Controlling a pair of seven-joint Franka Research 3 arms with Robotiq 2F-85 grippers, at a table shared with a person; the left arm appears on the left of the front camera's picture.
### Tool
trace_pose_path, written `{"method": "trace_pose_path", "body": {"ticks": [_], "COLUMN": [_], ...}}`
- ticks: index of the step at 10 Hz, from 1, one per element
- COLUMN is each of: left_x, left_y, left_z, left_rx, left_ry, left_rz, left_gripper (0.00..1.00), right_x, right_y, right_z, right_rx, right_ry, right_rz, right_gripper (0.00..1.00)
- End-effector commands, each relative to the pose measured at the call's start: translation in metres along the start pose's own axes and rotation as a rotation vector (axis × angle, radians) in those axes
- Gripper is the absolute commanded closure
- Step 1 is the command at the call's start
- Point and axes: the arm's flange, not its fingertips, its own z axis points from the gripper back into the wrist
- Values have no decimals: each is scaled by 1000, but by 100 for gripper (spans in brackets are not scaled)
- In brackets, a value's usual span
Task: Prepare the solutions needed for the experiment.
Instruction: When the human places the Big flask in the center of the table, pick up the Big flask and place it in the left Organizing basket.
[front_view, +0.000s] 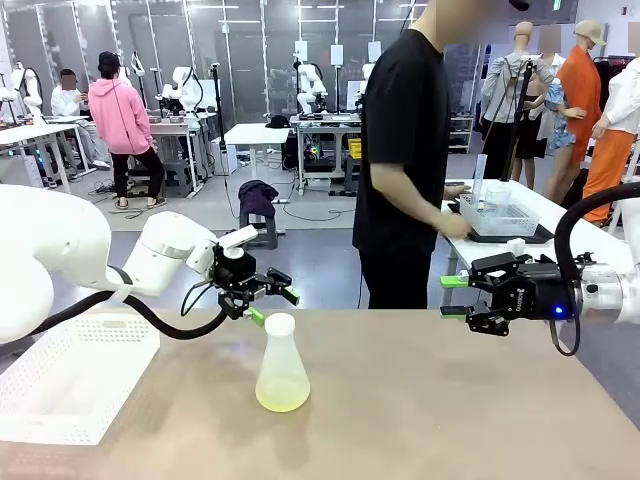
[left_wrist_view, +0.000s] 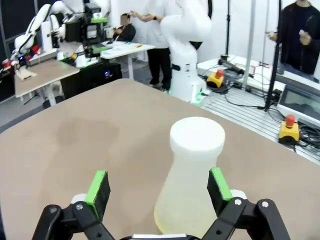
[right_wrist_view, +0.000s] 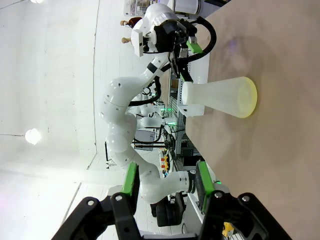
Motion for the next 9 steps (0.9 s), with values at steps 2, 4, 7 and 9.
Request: {"method": "trace_pose_path", "body": {"ticks": [2,4,7,9], "left_x": [-6,-11,-20,-24], "left_y": [12,10,17,24], "left_z": [8,6,-9,-19], "left_rx": [-140,-200,-194,-192], "left_ry": [-90,-122,-129,-126], "left_rz": [-37,-11,-2,9], "left_gripper": [0,0,0,0], "right_x": [0,0,0,0], "right_y": [1,1,1,1], "right_z": [0,0,0,0], "right_rx": [5,5,5,5], "right_ry": [2,2,2,2], "right_rz": [2,2,2,2], "right_gripper": [42,42,42,42]}}
